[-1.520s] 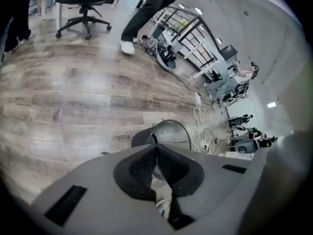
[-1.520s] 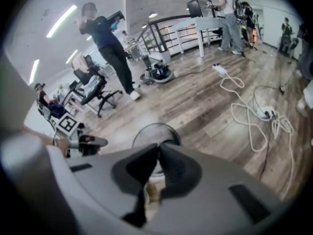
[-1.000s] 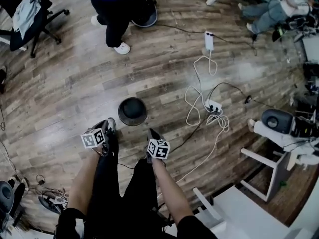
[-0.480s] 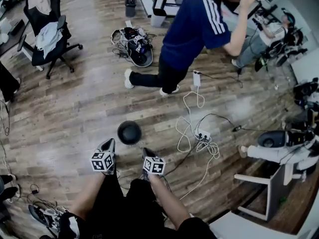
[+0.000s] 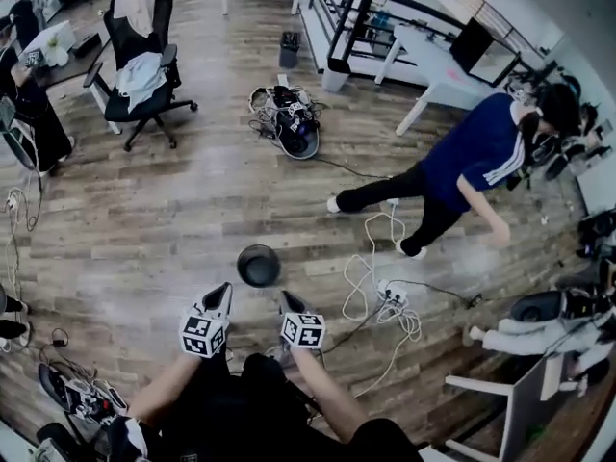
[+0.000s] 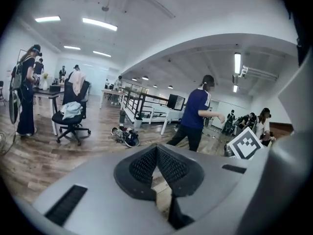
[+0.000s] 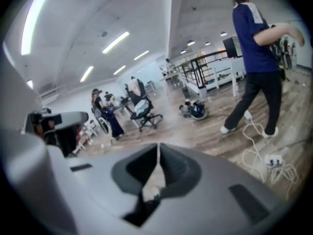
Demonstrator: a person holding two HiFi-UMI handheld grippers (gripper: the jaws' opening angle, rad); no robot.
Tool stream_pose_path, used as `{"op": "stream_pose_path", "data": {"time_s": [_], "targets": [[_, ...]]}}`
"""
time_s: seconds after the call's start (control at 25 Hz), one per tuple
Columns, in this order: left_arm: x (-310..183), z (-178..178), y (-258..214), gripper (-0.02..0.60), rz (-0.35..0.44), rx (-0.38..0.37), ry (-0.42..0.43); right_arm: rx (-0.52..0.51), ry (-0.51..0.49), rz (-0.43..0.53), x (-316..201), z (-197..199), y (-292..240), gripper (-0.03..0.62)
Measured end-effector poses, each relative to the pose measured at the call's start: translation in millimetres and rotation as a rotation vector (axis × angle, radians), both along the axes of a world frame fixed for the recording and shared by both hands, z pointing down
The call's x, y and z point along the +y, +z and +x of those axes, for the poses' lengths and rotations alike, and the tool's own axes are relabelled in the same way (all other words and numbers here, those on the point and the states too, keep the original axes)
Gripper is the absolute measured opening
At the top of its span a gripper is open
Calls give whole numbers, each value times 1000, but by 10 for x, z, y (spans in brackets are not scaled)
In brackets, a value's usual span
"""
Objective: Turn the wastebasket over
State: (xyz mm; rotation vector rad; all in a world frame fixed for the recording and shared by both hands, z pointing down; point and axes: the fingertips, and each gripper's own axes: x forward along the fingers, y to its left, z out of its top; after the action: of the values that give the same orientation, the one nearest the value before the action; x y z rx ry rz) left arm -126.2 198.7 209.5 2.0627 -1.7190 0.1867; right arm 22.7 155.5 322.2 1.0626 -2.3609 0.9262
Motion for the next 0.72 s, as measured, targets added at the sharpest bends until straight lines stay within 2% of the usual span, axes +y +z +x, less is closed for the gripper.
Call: {"op": "stream_pose_path", "data": {"time_s": [0.12,0.32,0.52,0.72], "targets": [[147,-33,-405,32,83,-49,8,-39,14,34,55,-52,-309,40],[220,-117,-992,32,225,-76,40,-39,56,167,113,-98,-944,40],[257,-311,-1528,32,311,-79,44,-68,67,287,238,-247,-1549,35],[377,-553,-1741,32,336,-99,4,-64,32,401,465,-466,-2024,34]]}}
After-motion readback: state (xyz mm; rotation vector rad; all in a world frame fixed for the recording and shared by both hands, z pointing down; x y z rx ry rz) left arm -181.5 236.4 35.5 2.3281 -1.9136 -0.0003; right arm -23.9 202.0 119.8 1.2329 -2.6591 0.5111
